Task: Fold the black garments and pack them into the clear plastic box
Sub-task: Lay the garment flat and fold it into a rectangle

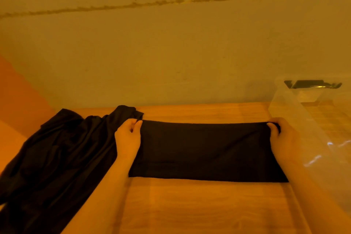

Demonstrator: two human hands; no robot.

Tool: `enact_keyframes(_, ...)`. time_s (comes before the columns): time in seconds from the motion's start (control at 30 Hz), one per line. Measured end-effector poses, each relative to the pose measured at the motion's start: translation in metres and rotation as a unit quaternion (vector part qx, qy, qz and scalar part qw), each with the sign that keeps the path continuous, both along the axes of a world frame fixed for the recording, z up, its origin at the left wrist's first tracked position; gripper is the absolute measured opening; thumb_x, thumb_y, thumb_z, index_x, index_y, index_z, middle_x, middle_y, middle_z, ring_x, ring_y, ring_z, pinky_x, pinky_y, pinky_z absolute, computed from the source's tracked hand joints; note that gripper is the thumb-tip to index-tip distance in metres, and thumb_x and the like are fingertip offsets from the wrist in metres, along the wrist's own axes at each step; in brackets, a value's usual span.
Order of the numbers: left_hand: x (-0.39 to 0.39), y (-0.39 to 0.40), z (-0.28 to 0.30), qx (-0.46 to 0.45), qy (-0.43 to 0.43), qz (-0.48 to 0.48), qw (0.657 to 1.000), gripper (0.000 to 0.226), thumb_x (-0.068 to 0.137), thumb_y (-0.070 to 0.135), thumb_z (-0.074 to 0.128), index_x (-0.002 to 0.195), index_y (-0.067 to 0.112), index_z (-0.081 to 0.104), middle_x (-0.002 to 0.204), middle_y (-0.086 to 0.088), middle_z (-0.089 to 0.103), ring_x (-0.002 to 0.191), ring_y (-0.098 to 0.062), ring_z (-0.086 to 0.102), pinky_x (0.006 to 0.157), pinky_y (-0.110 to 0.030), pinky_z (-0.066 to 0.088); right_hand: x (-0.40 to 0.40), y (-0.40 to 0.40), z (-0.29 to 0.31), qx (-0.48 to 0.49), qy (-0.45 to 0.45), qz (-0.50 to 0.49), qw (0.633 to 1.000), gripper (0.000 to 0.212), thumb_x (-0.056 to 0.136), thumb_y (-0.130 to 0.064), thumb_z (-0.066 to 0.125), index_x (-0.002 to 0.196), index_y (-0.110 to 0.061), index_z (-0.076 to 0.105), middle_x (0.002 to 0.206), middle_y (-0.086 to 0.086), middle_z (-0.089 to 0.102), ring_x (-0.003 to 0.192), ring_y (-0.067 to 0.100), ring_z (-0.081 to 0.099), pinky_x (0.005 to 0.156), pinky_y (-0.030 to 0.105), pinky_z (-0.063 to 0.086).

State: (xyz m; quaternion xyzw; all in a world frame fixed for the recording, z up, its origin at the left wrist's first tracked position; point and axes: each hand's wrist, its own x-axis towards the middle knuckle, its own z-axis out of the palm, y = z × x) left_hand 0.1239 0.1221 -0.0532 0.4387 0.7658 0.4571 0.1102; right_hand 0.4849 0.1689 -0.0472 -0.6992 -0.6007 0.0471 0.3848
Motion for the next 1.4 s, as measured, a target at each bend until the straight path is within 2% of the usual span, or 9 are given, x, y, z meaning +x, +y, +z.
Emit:
enact_keyframes(0.27, 0.003, 0.018, -0.010, -0.109, 0.123, -0.013, 0.986, 0.025, 0.093, 0.026, 0.055, 0.103, 0.003, 0.061, 0.071, -0.005, 0.056, 0.061, -0.019, 0.053, 0.049, -0.028, 0.036, 0.000, 0.018, -0.017, -0.123, -0.001, -0.021, 0.992, 0.029, 0.092, 0.000, 0.047, 0.120, 0.004, 0.052, 0.122, 0.027, 0.050, 0.107, 0.042, 0.051, 0.087, 0.045, 0.039)
enact_keyframes(0.4, 0.040, -0.014, 0.016, -0.102, 0.241, -0.060, 0.963, 0.041, 0.092, 0.027, 0.054, 0.127, 0.007, 0.051, 0.122, -0.015, 0.055, 0.110, -0.032, 0.052, 0.085, -0.040, 0.046, -0.009, 0.003, -0.013, -0.100, -0.128, 0.012, 0.987, 0.046, 0.085, 0.002, 0.054, 0.130, 0.004, 0.046, 0.127, 0.029, 0.048, 0.114, 0.046, 0.047, 0.093, 0.051, 0.038)
enact_keyframes(0.53, 0.115, -0.040, 0.011, -0.220, 0.276, -0.215, 0.911, 0.060, 0.097, 0.046, 0.033, 0.148, 0.018, 0.018, 0.156, -0.005, 0.015, 0.144, -0.022, 0.013, 0.115, -0.036, 0.014, -0.052, -0.030, -0.017, -0.110, -0.288, 0.222, 0.925, 0.046, 0.091, -0.034, 0.043, 0.131, -0.012, 0.051, 0.137, 0.012, 0.049, 0.125, 0.031, 0.048, 0.099, 0.044, 0.041)
enact_keyframes(0.63, 0.121, -0.031, -0.011, -0.314, 0.299, -0.216, 0.875, 0.067, 0.096, 0.055, 0.020, 0.150, 0.022, 0.000, 0.158, -0.007, -0.007, 0.145, -0.025, -0.010, 0.116, -0.043, -0.001, -0.047, -0.030, -0.025, -0.220, -0.323, 0.294, 0.872, 0.102, 0.068, -0.072, -0.022, 0.147, -0.025, 0.019, 0.156, -0.003, 0.011, 0.145, 0.016, 0.008, 0.115, 0.040, 0.009)
enact_keyframes(0.8, 0.091, -0.021, -0.024, -0.323, 0.302, -0.232, 0.866, 0.069, 0.092, 0.063, 0.017, 0.149, 0.030, -0.001, 0.158, -0.002, -0.009, 0.144, -0.024, -0.015, 0.115, -0.046, -0.007, -0.002, -0.018, -0.027, -0.266, -0.273, 0.188, 0.905, 0.060, 0.096, -0.050, 0.023, 0.149, -0.024, 0.008, 0.158, -0.001, 0.004, 0.145, 0.015, -0.003, 0.116, 0.039, 0.005)
enact_keyframes(1.0, 0.067, -0.009, -0.022, -0.333, 0.311, -0.194, 0.869, 0.075, 0.090, 0.067, 0.016, 0.150, 0.026, -0.002, 0.157, -0.007, -0.010, 0.144, -0.024, -0.015, 0.115, -0.045, -0.007, 0.002, -0.049, -0.018, -0.304, -0.258, 0.061, 0.915, 0.068, 0.096, -0.051, 0.021, 0.149, -0.013, 0.003, 0.157, 0.010, 0.003, 0.145, 0.025, 0.001, 0.117, 0.041, 0.010)
enact_keyframes(1.1, 0.067, 0.009, -0.021, -0.317, 0.341, -0.256, 0.847, 0.073, 0.091, 0.065, 0.017, 0.149, 0.026, -0.003, 0.157, -0.006, -0.010, 0.144, -0.023, -0.014, 0.115, -0.044, -0.007, -0.015, -0.058, 0.001, -0.236, -0.230, 0.098, 0.939, 0.075, 0.094, -0.053, 0.026, 0.148, -0.008, 0.001, 0.156, 0.012, 0.003, 0.144, 0.027, 0.003, 0.116, 0.038, 0.008)
enact_keyframes(1.27, 0.053, 0.047, -0.015, -0.289, 0.395, -0.322, 0.811, 0.077, 0.086, 0.070, 0.010, 0.149, 0.029, 0.001, 0.158, -0.003, -0.007, 0.144, -0.020, -0.013, 0.115, -0.043, -0.007, -0.028, -0.032, 0.001, -0.205, -0.325, 0.360, 0.850, 0.100, 0.063, -0.073, -0.026, 0.148, -0.026, -0.001, 0.156, -0.005, -0.004, 0.142, 0.013, -0.011, 0.109, 0.030, -0.009)
enact_keyframes(1.4, 0.049, 0.056, -0.007, -0.328, 0.432, -0.218, 0.811, 0.067, 0.095, 0.058, 0.011, 0.150, 0.023, 0.002, 0.158, -0.008, -0.005, 0.145, -0.025, -0.009, 0.116, -0.045, -0.003, -0.016, -0.042, -0.017, -0.264, -0.326, 0.329, 0.846, 0.117, 0.043, -0.073, -0.044, 0.145, -0.029, -0.007, 0.157, -0.006, -0.006, 0.142, 0.010, -0.011, 0.110, 0.030, -0.009)
